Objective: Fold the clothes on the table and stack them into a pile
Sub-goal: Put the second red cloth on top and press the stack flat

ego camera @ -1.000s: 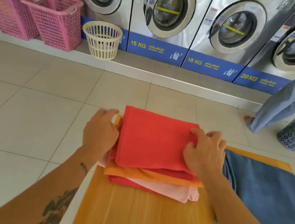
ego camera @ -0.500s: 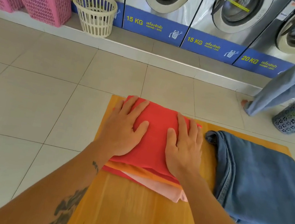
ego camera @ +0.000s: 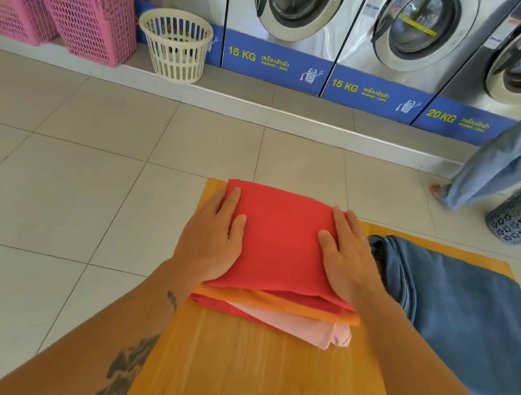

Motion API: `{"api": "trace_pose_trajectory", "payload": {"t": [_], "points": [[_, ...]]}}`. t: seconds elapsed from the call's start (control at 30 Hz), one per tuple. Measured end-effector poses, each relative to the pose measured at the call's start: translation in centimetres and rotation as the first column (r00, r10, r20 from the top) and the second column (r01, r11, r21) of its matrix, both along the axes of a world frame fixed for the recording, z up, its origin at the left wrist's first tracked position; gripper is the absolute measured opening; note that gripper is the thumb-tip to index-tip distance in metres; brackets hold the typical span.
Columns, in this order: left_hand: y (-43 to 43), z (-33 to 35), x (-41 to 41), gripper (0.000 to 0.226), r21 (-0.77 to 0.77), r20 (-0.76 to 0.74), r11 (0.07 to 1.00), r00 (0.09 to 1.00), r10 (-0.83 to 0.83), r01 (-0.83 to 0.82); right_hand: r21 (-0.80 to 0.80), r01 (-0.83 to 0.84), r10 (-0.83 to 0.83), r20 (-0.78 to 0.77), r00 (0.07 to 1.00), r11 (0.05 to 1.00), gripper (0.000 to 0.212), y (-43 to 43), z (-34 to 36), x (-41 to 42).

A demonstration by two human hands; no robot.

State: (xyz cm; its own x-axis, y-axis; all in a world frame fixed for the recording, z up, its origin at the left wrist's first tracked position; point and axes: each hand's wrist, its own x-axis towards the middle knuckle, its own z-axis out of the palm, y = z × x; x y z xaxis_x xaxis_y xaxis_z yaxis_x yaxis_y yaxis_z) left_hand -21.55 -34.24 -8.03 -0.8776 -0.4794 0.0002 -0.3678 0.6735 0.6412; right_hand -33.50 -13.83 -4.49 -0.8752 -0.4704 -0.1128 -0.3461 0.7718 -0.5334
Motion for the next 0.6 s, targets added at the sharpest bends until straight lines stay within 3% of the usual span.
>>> {"api": "trace_pose_trajectory", "payload": {"t": [0.1, 0.2, 0.33, 0.43, 0.5, 0.6], "points": [[-0.1, 0.6, 0.6, 0.048, 0.011, -0.155, 0.985, 0.973, 0.172, -0.172, -0.117, 0.225, -0.227, -0.005, 0.974, 0.967, 0.061, 0.5, 0.8, -0.3], [-0.1, 1.9, 0.2, 0.035, 0.140, -0.201, 0.938, 0.918, 0.341, -0.317, -0.232, 0.418, -0.392, 0.152, 0.907, 0.878, 0.046, 1.1, 1.6, -0.4], [-0.7, 2.4, -0.7, 0.030, 0.280, -0.029, 0.903, 0.938, 0.347, -0.326, -0.387, 0.460, -0.340, 0.340, 0.877, 0.799, 0.036, 2.0, 1.9, -1.0], [-1.3, 1.6, -0.1, 0.015, 0.358, -0.022, 0.874, 0.932, 0.361, -0.330, -0.426, 0.471, -0.251, 0.477, 0.843, 0.773, 0.034, 3.1, 1.5, -0.3], [-1.1, 1.5, 0.4, 0.006, 0.359, -0.047, 0.869, 0.923, 0.382, -0.341, -0.413, 0.477, -0.279, 0.454, 0.846, 0.776, 0.030, 3.5, 0.9, 0.0], [-0.9, 2.6, 0.8, 0.023, 0.384, -0.046, 0.873, 0.938, 0.343, -0.301, -0.424, 0.467, -0.296, 0.410, 0.863, 0.776, 0.029, 3.7, 1.1, 0.3]]}}
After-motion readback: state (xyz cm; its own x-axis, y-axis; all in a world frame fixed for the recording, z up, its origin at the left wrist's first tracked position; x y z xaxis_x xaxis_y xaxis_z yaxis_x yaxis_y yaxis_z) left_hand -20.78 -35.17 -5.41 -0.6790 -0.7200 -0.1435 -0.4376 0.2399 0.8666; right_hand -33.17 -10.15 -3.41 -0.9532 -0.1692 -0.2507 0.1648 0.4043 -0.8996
